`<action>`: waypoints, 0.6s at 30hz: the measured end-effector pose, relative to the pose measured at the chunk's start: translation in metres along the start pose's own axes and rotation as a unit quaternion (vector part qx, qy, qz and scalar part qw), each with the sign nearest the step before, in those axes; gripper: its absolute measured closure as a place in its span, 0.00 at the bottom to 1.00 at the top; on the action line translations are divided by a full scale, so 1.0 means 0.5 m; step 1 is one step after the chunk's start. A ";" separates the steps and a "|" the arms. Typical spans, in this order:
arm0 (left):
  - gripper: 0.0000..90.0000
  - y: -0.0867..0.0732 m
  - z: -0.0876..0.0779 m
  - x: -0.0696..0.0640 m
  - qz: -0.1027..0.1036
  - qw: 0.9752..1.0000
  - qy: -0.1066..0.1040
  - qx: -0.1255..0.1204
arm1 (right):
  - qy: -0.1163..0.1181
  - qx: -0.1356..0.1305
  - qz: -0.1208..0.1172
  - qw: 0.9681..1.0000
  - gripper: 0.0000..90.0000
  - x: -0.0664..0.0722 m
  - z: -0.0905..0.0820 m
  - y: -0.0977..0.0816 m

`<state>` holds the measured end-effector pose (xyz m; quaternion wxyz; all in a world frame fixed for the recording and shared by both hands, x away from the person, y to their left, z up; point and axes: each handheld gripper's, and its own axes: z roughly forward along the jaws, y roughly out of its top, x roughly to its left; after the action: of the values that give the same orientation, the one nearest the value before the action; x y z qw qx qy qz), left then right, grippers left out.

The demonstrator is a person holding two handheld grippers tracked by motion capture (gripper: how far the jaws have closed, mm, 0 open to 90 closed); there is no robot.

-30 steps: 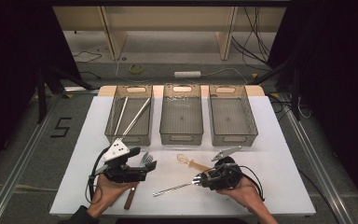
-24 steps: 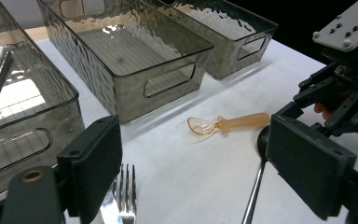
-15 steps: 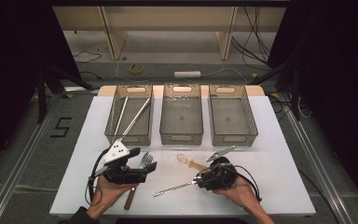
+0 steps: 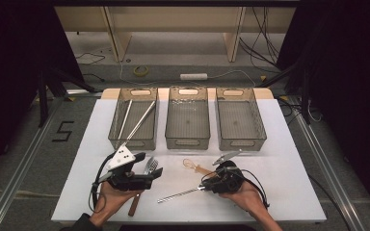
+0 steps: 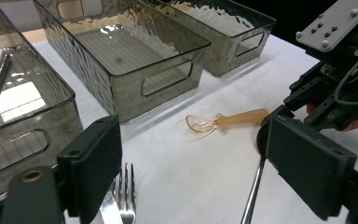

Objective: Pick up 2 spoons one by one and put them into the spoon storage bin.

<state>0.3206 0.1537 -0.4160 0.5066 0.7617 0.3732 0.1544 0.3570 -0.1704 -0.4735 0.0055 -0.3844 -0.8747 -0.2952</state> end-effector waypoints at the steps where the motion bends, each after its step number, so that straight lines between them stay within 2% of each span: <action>1: 0.20 0.000 0.000 0.000 0.001 1.000 0.000 0.001 | -0.002 0.000 0.000 1.000 0.75 -0.001 0.000 0.000; 11: 0.20 0.000 0.001 -0.005 0.009 1.000 -0.001 0.004 | -0.001 -0.008 -0.001 1.000 0.88 -0.002 -0.004 0.000; 18: 0.20 0.000 -0.001 -0.004 0.009 1.000 0.000 0.002 | 0.006 -0.007 -0.002 1.000 0.92 -0.001 -0.009 -0.001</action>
<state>0.3192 0.1527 -0.4155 0.5037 0.7662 0.3666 0.1577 0.3563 -0.1733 -0.4702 0.0075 -0.3812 -0.8731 -0.3039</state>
